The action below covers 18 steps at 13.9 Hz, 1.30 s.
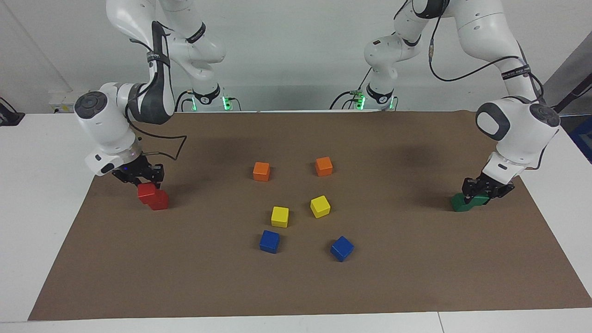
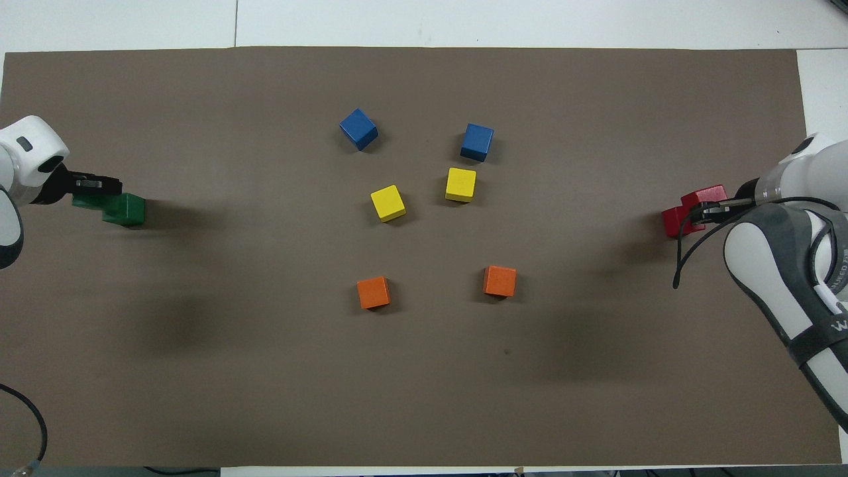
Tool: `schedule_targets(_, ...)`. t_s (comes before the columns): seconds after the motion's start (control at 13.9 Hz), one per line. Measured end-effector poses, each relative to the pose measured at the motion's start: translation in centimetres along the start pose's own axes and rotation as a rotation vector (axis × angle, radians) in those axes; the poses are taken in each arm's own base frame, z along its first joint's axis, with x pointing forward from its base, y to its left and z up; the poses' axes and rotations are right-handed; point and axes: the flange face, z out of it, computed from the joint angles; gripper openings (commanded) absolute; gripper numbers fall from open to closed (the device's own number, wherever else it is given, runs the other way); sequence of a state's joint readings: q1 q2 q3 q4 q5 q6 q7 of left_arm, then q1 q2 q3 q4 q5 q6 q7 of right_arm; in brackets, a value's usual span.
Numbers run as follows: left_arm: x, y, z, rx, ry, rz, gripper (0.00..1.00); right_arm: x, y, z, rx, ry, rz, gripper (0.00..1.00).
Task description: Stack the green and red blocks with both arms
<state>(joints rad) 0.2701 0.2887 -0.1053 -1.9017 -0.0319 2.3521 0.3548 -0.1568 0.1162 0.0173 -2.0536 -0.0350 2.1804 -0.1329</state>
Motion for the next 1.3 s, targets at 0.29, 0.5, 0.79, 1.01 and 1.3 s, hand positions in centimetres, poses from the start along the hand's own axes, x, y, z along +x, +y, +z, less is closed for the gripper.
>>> schedule_targets(0.29, -1.0, 0.4, 1.2, 0.0, -0.001, 0.0, 0.08, -0.4, 0.2, 0.7, 0.009, -0.014, 0.035, 0.0)
schedule_targets(0.5, -1.4, 0.5, 1.2, 0.007, 0.012, 0.0, 1.0, -0.7, 0.2, 1.1, 0.011, -0.024, 0.044, 0.0)
schedule_targets(0.79, -1.5, 0.5, 1.3, 0.007, 0.01, -0.001, 1.0, -0.8, 0.1, 1.4, 0.012, -0.03, 0.046, 0.0)
schedule_targets(1.01, -1.2, 0.5, 0.6, -0.001, -0.009, 0.001, 1.0, -1.1, 0.1, 1.8, 0.013, -0.039, 0.052, 0.0)
schedule_targets(1.3, 1.0, 0.5, -4.5, -0.029, -0.069, 0.007, 1.0, -1.0, 0.2, 1.8, 0.011, -0.025, 0.057, 0.0)
